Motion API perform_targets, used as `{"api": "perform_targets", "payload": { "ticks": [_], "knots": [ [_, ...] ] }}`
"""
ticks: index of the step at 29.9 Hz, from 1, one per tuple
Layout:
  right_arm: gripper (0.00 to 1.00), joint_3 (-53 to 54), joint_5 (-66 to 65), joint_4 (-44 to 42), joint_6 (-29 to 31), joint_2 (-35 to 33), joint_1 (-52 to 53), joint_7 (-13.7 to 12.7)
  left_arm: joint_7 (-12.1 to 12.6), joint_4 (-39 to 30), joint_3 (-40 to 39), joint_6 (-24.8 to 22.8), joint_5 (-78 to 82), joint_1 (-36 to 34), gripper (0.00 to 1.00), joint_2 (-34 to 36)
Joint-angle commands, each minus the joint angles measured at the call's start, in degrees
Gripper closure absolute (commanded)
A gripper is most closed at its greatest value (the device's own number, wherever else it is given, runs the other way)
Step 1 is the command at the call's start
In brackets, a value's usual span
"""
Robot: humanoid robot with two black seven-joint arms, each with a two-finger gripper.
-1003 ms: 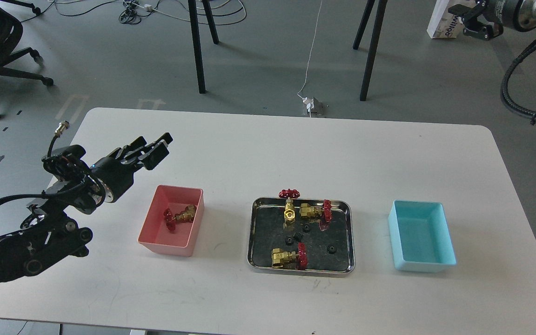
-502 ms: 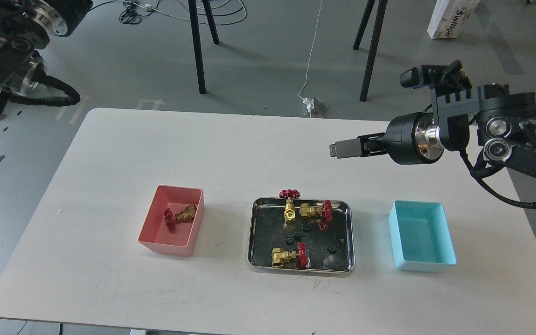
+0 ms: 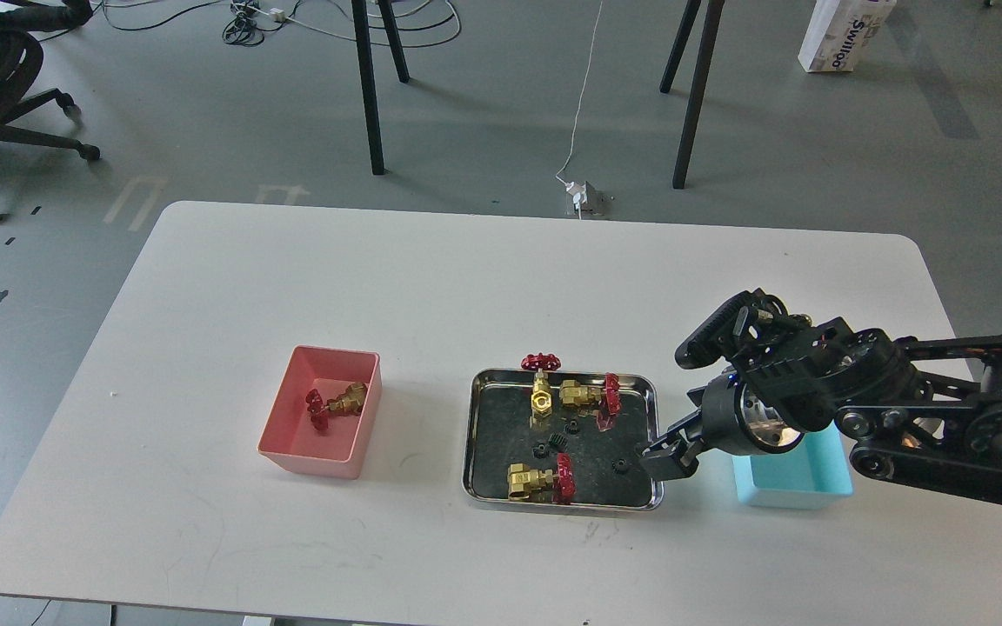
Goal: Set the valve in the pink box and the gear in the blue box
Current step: 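Grasp a small black gear in the tray with the right gripper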
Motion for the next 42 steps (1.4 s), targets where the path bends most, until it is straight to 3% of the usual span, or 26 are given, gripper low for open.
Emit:
{"api": "perform_targets", "payload": {
  "ticks": [1, 20, 29, 42],
  "knots": [
    [0.03, -0.1, -3.7, -1.2, 0.0, 3.0, -2.0, 0.0, 0.0, 0.0, 0.0, 0.2, -0.1, -0.6, 0.05, 0.0],
    [0.14, 0.1, -10.1, -12.0, 0.0, 13.6, -6.7, 0.2, 0.0, 1.4, -0.1, 0.0, -0.1, -2.3, 0.05, 0.1],
    [0.21, 0.0, -10.7, -16.6, 0.0, 16.0, -7.4, 0.2, 0.0, 1.4, 0.0, 0.0, -0.1, -3.0, 0.05, 0.1],
    [0.22, 0.1, -10.7, -19.4, 0.0, 17.9, -8.4, 1.5, -0.1, 1.4, -0.1, 0.0, -0.1, -3.1, 0.05, 0.2]
  ]
}}
